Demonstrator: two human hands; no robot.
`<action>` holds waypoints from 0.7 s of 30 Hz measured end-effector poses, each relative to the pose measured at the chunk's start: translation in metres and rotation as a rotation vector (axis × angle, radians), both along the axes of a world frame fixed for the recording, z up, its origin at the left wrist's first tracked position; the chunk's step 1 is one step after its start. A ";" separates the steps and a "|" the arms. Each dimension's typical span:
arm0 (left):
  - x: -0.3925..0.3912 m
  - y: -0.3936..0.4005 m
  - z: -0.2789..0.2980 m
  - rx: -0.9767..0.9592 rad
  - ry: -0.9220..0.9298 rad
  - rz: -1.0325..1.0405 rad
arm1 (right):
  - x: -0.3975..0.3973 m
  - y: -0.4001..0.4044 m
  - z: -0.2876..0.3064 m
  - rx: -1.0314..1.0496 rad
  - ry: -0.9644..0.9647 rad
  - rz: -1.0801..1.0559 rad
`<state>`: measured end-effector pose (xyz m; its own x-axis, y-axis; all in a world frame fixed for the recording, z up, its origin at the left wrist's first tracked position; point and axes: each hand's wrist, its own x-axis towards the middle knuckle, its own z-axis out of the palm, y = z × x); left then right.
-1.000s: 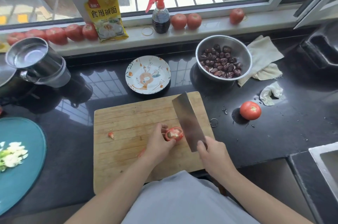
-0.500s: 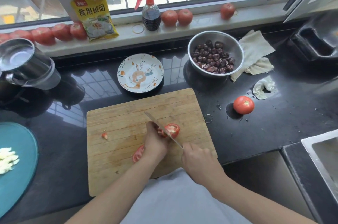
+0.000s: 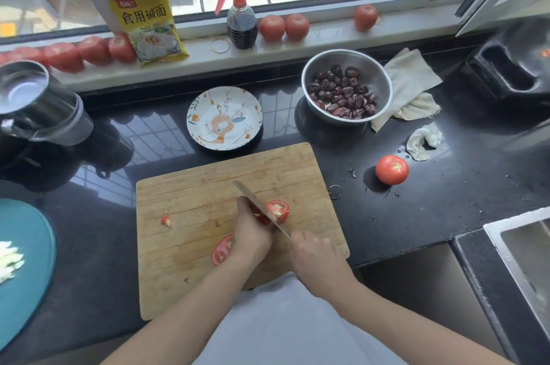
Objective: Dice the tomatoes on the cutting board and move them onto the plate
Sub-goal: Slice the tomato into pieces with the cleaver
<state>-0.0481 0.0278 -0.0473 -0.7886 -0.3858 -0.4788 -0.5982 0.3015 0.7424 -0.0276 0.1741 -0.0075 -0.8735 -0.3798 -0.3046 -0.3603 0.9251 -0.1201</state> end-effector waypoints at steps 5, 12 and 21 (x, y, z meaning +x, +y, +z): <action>0.000 0.002 0.000 -0.018 -0.005 -0.007 | -0.003 -0.004 0.001 0.018 -0.003 0.001; 0.001 0.004 0.001 -0.007 -0.010 0.000 | -0.001 0.001 0.011 0.042 -0.029 0.007; 0.000 0.006 -0.002 -0.023 0.006 0.015 | -0.011 -0.014 0.009 -0.062 -0.068 0.013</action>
<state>-0.0480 0.0338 -0.0492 -0.7856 -0.4084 -0.4648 -0.5983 0.3099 0.7389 -0.0381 0.1602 0.0019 -0.8463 -0.4111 -0.3386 -0.3616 0.9103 -0.2015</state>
